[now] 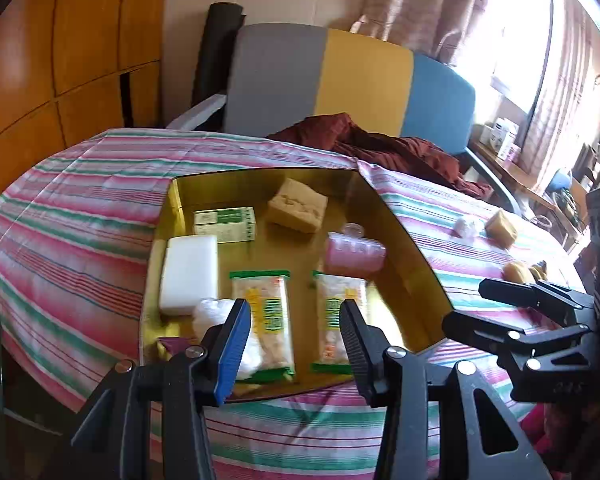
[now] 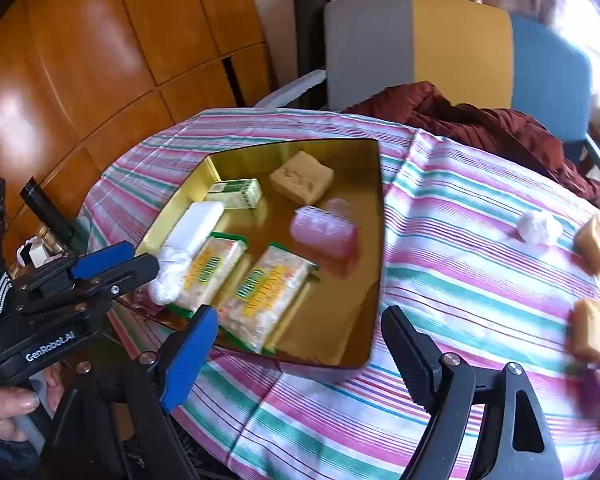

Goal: Organize objects
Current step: 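Move both tools from the tray back toward the remaining items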

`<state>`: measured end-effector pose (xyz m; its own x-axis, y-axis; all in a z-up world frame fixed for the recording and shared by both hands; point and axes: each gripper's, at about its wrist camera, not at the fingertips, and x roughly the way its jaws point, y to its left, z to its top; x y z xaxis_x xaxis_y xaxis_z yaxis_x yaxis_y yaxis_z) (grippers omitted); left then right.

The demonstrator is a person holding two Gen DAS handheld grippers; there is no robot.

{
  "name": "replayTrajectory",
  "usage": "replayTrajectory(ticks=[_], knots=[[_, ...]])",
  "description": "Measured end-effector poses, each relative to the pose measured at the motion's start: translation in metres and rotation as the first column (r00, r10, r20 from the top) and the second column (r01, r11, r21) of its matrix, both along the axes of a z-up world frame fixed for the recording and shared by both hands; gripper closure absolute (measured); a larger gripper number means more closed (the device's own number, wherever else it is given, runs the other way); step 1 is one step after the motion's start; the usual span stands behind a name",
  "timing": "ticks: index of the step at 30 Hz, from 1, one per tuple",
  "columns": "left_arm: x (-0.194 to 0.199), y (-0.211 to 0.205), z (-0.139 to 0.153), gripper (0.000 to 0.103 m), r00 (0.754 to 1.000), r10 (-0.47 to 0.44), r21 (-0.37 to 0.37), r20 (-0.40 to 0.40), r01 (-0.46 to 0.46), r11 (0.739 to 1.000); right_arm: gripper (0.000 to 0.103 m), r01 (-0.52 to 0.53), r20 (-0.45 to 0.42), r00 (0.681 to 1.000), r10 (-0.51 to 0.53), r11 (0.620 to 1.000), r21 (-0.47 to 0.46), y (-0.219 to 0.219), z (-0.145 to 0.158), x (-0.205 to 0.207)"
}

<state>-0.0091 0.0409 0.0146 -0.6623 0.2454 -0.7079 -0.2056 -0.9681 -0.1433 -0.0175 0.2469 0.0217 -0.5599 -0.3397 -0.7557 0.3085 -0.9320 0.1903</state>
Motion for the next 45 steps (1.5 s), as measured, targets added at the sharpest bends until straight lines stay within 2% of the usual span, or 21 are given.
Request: replayTrajectory(ticks=[10,14,18,24,29,33,35,41,45], knots=[[0.006,0.037,-0.002,0.057,0.994,-0.109,-0.019,0.015,0.109,0.994,0.017,0.149,0.045,0.988,-0.149,0.989,-0.001,0.062,-0.014,0.005],[0.007,0.051,-0.002,0.057,0.989,-0.149,-0.020,0.015,0.149,0.989,0.017,0.224,0.070,0.972,-0.224,0.975,0.011,0.093,-0.021,0.008],[0.008,0.065,-0.002,0.057,0.982,-0.187,-0.020,0.017,0.187,0.982,0.017,0.317,0.097,0.943,-0.317,0.948,0.020,0.132,-0.024,0.014],[0.009,0.083,-0.004,0.057,0.972,-0.233,-0.022,0.030,0.234,0.972,0.015,0.473,0.127,0.873,-0.471,0.881,0.019,0.198,-0.017,0.025],[0.009,0.094,-0.005,0.057,0.964,-0.263,-0.022,0.036,0.264,0.964,0.012,0.558,0.132,0.820,-0.558,0.829,0.039,0.251,-0.004,0.036],[0.007,0.105,-0.004,0.057,0.956,-0.292,-0.025,0.038,0.293,0.956,0.011,0.619,0.119,0.771,-0.626,0.780,0.091,0.292,0.003,0.044],[0.007,0.112,-0.004,0.057,0.950,-0.310,-0.025,0.039,0.311,0.950,0.011,0.657,0.121,0.736,-0.666,0.746,0.105,0.313,0.004,0.048],[0.005,0.137,-0.005,0.057,0.929,-0.366,-0.029,0.053,0.368,0.929,0.011,0.748,0.139,0.643,-0.753,0.657,0.097,0.366,0.000,0.050],[0.001,0.156,-0.005,0.057,0.912,-0.406,-0.037,0.066,0.409,0.912,0.011,0.797,0.174,0.589,-0.789,0.603,0.035,0.389,-0.010,0.043]])
